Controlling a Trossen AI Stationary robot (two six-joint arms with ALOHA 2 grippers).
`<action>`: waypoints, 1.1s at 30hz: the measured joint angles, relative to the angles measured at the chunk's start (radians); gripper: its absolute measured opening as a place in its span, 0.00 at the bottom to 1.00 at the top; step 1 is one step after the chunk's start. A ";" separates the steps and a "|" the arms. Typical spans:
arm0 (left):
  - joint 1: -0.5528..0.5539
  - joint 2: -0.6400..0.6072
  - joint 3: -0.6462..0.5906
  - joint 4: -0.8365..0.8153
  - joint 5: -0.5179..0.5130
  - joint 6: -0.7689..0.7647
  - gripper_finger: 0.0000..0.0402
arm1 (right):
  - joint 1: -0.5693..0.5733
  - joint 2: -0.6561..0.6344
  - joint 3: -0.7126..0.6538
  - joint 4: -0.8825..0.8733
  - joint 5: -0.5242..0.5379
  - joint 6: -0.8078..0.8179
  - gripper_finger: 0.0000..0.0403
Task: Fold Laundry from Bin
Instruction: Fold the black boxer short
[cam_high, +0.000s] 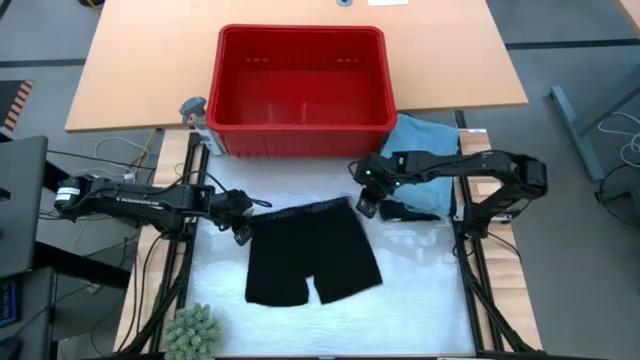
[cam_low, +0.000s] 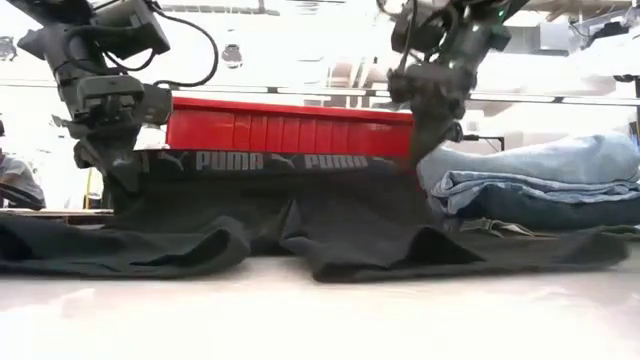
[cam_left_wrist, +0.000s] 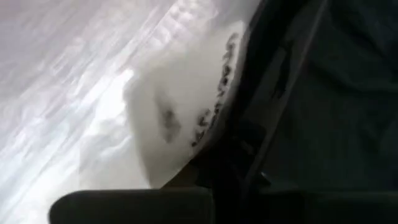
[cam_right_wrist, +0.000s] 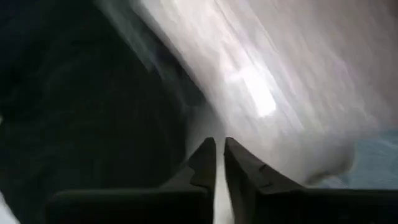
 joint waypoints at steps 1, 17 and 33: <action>0.003 0.000 0.000 0.003 -0.001 0.012 0.03 | -0.006 0.016 0.000 0.001 0.001 0.000 0.16; 0.047 0.001 0.000 -0.022 0.036 0.098 0.54 | 0.001 0.137 0.055 0.106 0.011 -0.044 0.38; 0.068 -0.012 0.077 -0.098 -0.094 0.031 0.66 | 0.093 0.142 0.082 0.267 0.047 -0.105 0.35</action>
